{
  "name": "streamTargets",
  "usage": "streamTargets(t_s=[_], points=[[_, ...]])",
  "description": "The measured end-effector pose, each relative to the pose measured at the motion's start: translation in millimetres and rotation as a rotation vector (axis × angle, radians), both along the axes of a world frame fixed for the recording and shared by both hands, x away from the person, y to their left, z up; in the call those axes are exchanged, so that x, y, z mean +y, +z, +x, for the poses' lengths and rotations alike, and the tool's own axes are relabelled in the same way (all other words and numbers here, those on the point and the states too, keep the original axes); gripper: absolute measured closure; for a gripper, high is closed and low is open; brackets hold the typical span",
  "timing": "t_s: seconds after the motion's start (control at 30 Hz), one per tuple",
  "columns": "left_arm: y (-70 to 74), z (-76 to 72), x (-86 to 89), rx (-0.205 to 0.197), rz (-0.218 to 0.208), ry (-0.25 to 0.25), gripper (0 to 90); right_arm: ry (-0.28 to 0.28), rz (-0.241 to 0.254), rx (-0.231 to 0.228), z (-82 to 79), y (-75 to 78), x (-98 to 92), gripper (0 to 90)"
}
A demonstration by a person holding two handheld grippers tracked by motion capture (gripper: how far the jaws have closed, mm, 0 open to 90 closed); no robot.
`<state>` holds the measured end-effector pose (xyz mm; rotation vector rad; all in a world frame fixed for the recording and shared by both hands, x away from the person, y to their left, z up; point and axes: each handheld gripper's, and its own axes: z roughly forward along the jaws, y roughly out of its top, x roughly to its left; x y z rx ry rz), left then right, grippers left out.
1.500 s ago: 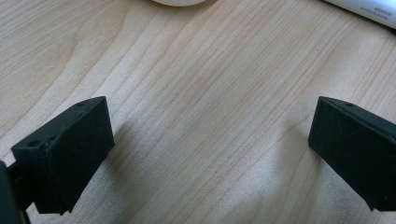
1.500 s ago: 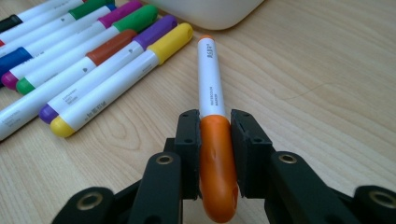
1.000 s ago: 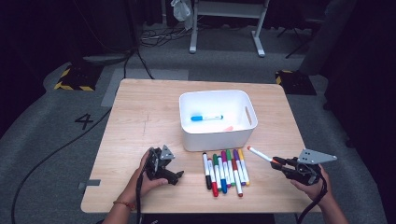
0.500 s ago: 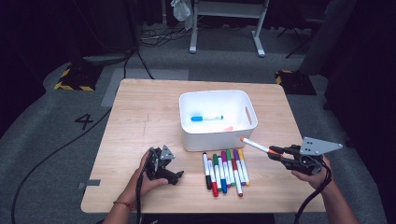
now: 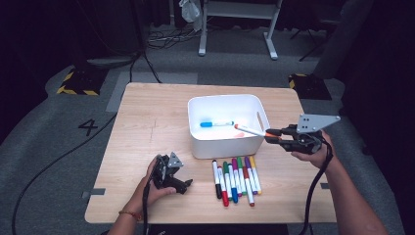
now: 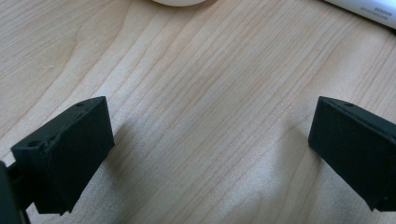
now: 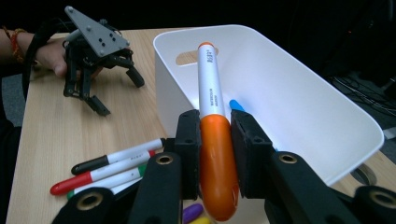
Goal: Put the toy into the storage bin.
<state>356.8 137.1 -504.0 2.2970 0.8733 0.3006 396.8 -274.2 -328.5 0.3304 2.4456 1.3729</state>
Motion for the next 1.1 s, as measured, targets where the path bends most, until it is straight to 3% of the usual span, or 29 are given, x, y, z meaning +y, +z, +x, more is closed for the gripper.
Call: streamTargets(t_s=[0.17, 0.23, 0.3, 0.33, 0.7, 1.07, 1.1], points=[[-0.1, -0.1, -0.2, 0.002, -0.003, 0.001, 0.1, 0.028, -0.038, 0.017, 20.5, 3.7, 19.3, 74.3], [-0.2, 0.0, -0.2, 0.002, -0.003, 0.001, 0.1, 0.039, -0.074, 0.025, 31.7, 1.9, 31.5, 74.3], [-0.1, 0.0, -0.2, 0.002, -0.003, 0.001, 0.1, 0.046, -0.074, 0.034, 35.6, 1.2, 35.0, 74.3], [-0.1, -0.1, -0.2, 0.003, -0.004, 0.001, 0.1, 0.053, -0.098, 0.047, 43.9, -1.8, 43.6, 74.3], [-0.1, 0.0, -0.2, 0.002, -0.003, 0.001, 0.1, 0.080, -0.214, 0.115, 76.1, -22.1, 76.8, 74.2], [-0.1, 0.1, -0.2, 0.003, -0.003, -0.001, 0.0, 0.103, -0.330, 0.176, 95.4, -39.6, 88.3, 74.2], [-0.1, 0.1, -0.2, 0.003, -0.003, -0.001, 0.0, 0.108, -0.324, 0.180, 96.3, -39.6, 88.5, 74.7]])
